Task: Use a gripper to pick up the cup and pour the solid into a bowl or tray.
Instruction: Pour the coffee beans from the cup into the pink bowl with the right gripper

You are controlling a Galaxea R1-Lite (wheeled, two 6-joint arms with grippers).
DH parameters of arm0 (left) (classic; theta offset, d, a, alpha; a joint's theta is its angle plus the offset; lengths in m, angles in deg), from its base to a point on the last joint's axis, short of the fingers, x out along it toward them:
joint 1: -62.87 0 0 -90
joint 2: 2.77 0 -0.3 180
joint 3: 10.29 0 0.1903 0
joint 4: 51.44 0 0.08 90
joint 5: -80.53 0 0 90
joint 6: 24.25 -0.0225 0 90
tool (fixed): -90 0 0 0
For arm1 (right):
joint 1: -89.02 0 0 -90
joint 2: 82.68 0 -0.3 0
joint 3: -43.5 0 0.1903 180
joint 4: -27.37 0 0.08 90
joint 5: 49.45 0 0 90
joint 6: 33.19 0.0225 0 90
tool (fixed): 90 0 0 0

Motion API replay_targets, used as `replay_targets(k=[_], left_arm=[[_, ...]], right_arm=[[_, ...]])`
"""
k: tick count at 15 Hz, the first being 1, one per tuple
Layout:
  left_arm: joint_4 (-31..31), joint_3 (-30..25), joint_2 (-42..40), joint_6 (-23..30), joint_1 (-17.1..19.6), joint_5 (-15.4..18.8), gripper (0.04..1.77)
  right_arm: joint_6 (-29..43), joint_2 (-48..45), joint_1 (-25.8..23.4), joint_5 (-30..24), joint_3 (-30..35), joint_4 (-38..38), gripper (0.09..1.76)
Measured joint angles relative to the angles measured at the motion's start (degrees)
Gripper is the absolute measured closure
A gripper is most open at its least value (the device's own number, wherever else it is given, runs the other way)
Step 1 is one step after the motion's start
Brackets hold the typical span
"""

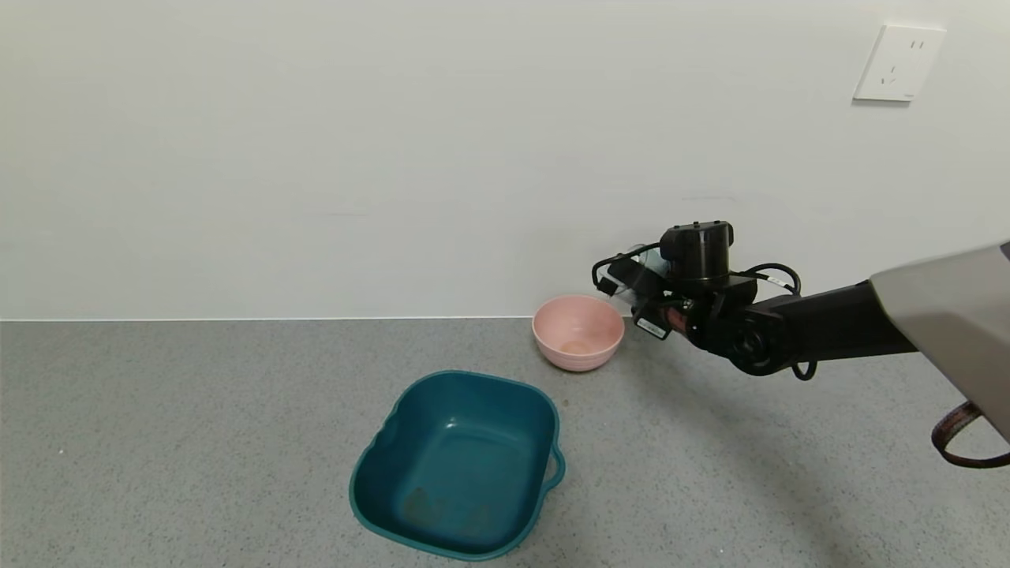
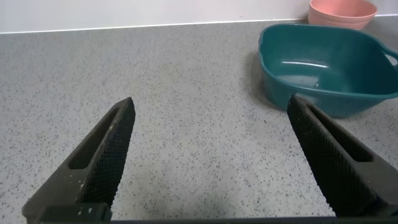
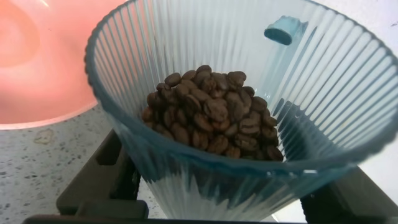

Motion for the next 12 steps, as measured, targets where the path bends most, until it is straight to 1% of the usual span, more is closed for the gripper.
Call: replay_targets(k=[5,8,12], left_arm=[[0.00,0.00,0.00,-0.02,0.00,0.00,0.05],[0.02,0.00,0.00,0.00,0.00,0.00,0.05],[0.02,0.00,0.00,0.00,0.00,0.00,0.05]], right_arm=[[-4.57,2.08,0.74,2.40,-1.79,0.00,0.46],[-8.98,3.41,1.05,4.11,-4.00,-0.04,0.46],[-14.34,4.71,1.05,4.22,-4.99,0.11,0.46]])
